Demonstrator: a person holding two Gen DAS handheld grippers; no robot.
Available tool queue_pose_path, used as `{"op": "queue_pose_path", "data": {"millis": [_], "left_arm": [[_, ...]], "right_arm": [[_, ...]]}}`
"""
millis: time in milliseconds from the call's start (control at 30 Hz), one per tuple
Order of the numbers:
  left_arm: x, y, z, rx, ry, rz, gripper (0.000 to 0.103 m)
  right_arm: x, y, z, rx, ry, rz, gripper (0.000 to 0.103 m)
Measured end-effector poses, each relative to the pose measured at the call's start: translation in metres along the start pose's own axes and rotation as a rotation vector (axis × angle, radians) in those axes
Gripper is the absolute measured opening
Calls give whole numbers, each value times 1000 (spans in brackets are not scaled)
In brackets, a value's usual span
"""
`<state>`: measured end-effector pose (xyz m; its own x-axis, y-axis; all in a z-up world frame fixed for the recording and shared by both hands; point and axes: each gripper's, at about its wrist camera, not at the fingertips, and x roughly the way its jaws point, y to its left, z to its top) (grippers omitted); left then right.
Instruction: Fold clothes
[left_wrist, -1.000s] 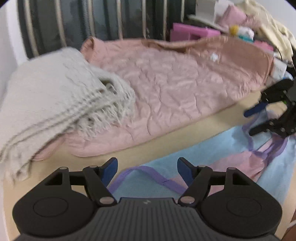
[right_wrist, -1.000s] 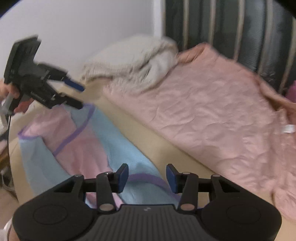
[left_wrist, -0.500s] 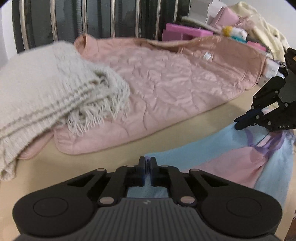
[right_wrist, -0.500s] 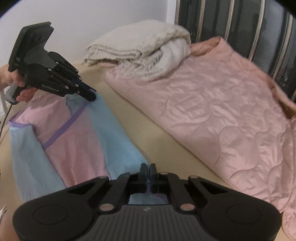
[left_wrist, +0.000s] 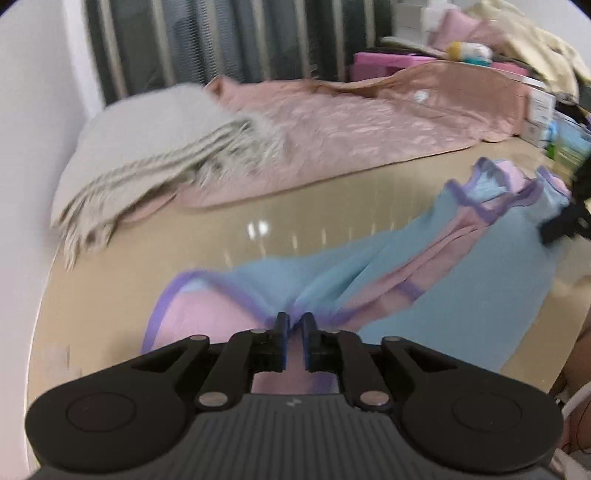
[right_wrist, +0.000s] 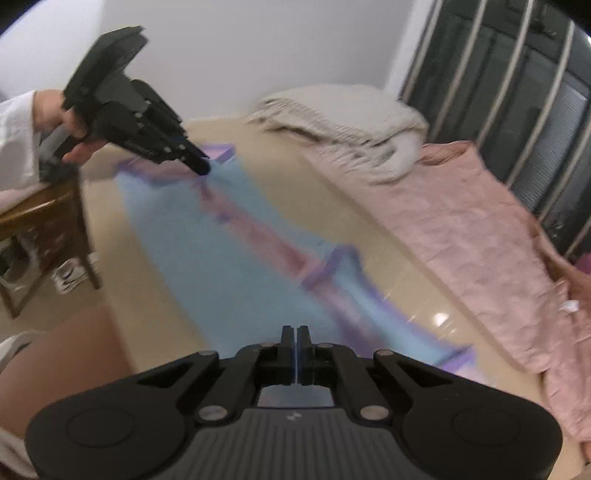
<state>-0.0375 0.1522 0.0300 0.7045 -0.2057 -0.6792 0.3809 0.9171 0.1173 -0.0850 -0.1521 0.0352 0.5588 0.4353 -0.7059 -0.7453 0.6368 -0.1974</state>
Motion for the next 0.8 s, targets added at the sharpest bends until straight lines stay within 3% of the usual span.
{"op": "queue_pose_path", "data": {"millis": [33, 100, 167, 300, 367, 400, 533, 567, 600, 633, 667, 700, 800], "left_arm": [[-5, 4, 1, -25, -12, 4, 24], [-5, 8, 8, -54, -31, -23, 47], [-3, 12, 17, -74, -48, -63, 56], [3, 19, 34, -115, -82, -144, 55], [6, 14, 37, -83, -80, -272, 55], [8, 10, 36, -55, -71, -299, 56], [22, 1, 33, 23, -10, -273, 56], [26, -1, 33, 42, 6, -266, 55], [29, -3, 32, 62, 21, -259, 46], [32, -5, 31, 81, 31, -248, 36], [33, -6, 30, 99, 30, -233, 18], [32, -8, 30, 109, 17, -220, 11], [22, -9, 29, 111, -56, -174, 10]], "right_arm": [[-2, -1, 0, 5, -5, 14, 4], [-10, -13, 5, 15, -40, -2, 10], [-4, -34, 15, 25, -48, -28, 40], [26, -76, 41, 91, -45, 3, 41], [44, -88, 53, 143, -23, 72, 41], [52, -89, 56, 147, -11, 94, 41], [82, -95, 68, 171, 41, 171, 39], [89, -96, 69, 185, 61, 175, 27], [95, -98, 69, 195, 79, 182, 12], [98, -98, 68, 203, 92, 177, 4], [96, -96, 68, 190, 80, 155, 3], [92, -94, 68, 171, 61, 129, 3], [55, -85, 64, 142, -78, 50, 3]]}}
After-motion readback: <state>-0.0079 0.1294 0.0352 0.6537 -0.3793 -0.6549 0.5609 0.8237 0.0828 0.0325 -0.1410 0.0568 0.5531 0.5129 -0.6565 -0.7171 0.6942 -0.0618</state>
